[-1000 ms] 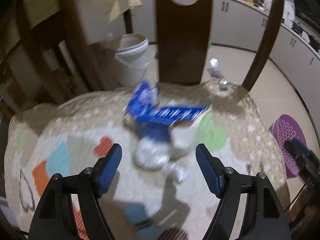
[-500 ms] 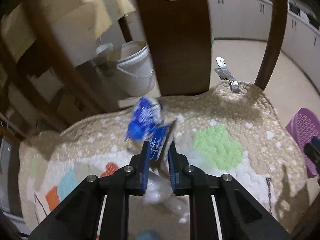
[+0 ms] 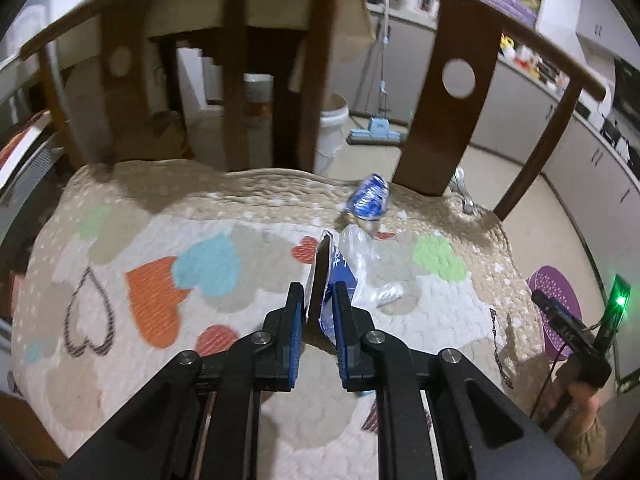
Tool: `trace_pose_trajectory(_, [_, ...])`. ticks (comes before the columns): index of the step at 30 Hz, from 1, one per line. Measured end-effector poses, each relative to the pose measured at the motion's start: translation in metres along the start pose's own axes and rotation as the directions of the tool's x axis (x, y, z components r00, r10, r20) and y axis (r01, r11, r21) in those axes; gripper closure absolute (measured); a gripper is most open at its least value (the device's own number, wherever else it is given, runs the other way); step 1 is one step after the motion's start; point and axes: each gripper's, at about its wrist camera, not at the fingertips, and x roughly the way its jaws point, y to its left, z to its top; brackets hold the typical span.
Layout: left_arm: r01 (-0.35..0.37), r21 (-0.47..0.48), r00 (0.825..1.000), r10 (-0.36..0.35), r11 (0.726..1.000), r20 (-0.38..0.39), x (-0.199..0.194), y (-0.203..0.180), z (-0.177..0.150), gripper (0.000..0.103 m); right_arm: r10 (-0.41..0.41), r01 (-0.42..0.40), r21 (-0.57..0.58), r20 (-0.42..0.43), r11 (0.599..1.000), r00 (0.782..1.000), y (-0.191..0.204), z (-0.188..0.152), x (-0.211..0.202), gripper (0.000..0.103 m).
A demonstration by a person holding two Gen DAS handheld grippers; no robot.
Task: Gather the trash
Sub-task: 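Grasp the blue torn box with the left tool while the right tool grasps the plastic bag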
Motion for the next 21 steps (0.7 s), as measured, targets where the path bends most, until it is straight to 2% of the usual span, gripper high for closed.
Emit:
trace_pose_trajectory(4, [-0.004, -0.013, 0.999, 0.005, 1.000, 0.041, -0.021, 0.020, -0.009, 0.089, -0.001, 0.002, -0.077, 0.004, 0.997, 1.000, 0.028, -0.016, -0.011, 0.031])
trace_pose_trajectory(9, [0.009, -0.029, 0.998, -0.007, 1.000, 0.057, -0.032, 0.041, -0.022, 0.089, 0.138, -0.155, -0.140, -0.126, 0.978, 0.982, 0.082, -0.040, -0.014, 0.031])
trace_pose_trajectory(12, [0.029, -0.040, 0.998, -0.027, 0.999, 0.056, -0.033, 0.050, -0.031, 0.089, 0.207, -0.243, -0.178, -0.197, 0.954, 0.958, 0.128, -0.036, -0.008, 0.031])
trace_pose_trajectory(16, [0.006, -0.023, 0.996, -0.004, 1.000, 0.087, -0.039, 0.063, -0.042, 0.089, 0.293, -0.339, -0.126, -0.286, 0.932, 0.912, 0.176, -0.017, 0.018, 0.028])
trace_pose_trajectory(18, [-0.020, -0.012, 0.994, 0.021, 1.000, 0.107, -0.041, 0.070, -0.046, 0.089, 0.291, -0.339, -0.108, -0.315, 0.935, 0.903, 0.200, -0.011, 0.039, 0.026])
trace_pose_trajectory(21, [-0.028, -0.017, 0.993, 0.030, 0.999, 0.112, -0.043, 0.080, -0.049, 0.089, 0.241, -0.301, -0.124, -0.356, 0.946, 0.903, 0.227, -0.008, 0.070, 0.026])
